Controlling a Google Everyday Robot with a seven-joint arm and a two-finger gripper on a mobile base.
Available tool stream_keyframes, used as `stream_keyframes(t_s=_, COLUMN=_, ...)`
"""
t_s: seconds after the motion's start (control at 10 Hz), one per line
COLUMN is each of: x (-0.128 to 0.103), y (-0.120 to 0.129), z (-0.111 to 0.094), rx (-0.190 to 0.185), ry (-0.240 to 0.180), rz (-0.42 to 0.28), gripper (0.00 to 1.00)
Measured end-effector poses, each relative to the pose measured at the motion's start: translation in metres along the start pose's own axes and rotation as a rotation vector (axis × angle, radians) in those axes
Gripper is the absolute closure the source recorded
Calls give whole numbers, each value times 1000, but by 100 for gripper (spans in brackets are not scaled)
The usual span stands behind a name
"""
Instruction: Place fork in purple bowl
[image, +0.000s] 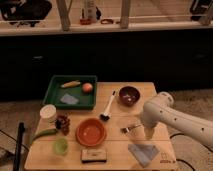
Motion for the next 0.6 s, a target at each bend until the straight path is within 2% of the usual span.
stream_keyframes(t_s=0.6, x=-7, y=-10, z=34, rx=-35, ry=-68, rz=19, gripper=20)
